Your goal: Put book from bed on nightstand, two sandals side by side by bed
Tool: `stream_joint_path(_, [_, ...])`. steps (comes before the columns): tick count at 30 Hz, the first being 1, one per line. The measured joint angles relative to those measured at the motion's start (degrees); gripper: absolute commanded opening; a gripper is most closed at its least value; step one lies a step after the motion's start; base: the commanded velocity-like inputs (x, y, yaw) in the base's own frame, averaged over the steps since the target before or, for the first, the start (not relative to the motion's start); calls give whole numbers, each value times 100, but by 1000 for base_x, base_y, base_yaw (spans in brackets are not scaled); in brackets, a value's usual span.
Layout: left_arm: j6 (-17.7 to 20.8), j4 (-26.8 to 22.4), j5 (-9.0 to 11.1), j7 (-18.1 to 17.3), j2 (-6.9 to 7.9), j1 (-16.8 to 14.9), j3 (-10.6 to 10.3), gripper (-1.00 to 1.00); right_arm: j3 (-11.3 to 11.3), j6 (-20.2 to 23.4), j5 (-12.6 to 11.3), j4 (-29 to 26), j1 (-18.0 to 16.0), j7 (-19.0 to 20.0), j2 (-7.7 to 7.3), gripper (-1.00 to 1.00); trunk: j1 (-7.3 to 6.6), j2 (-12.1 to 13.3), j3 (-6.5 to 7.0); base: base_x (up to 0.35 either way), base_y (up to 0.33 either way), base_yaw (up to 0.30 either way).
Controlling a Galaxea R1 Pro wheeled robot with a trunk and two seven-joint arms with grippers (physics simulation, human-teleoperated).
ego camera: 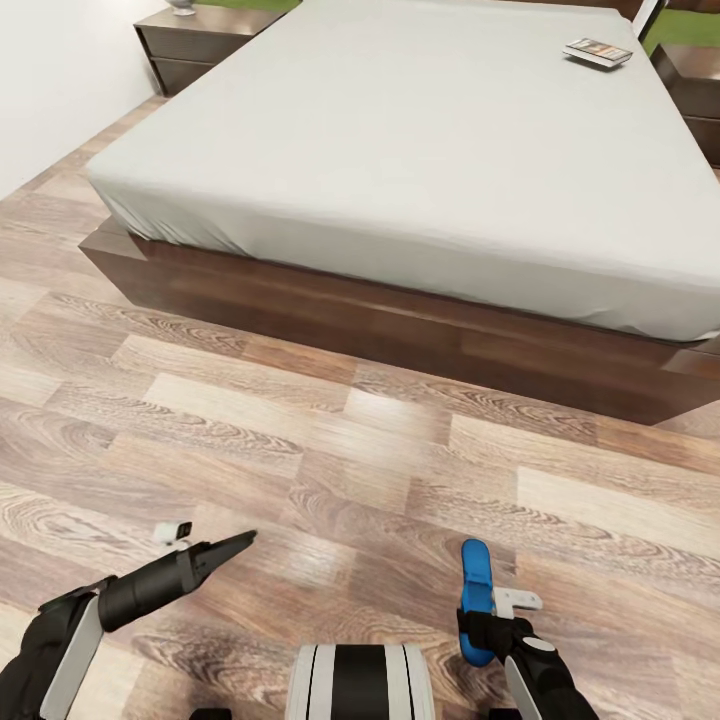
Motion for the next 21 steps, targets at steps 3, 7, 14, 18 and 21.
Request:
stream_joint_path(3, [61,-127,37,18,-40,-1,-22,100,-9,0,0,-39,0,-1,-3,100,0,0,0,0,0,0])
stream_joint_path(7, [71,-153,43,27,-60,-1,-37,100,-15,-255,6,-70,0,-3,-5,100,0,0,0,0,0,0])
stream_joint_path(14, [72,-160,36,36,-125,-2,-107,100,-108,-1399,-10,-30,-1,-27,-5,100,0,0,0,0,0,0])
stream_joint_path(18, [56,-157,-26,123,-137,-1,-169,100,-124,-1504,-14,-8,-1,-24,1,100,0,0,0,0,0,0])
stream_joint_path(21, [51,-153,-90,202,-139,-2,-214,100,-127,-1526,-15,3,-1,-21,4,100,0,0,0,0,0,0])
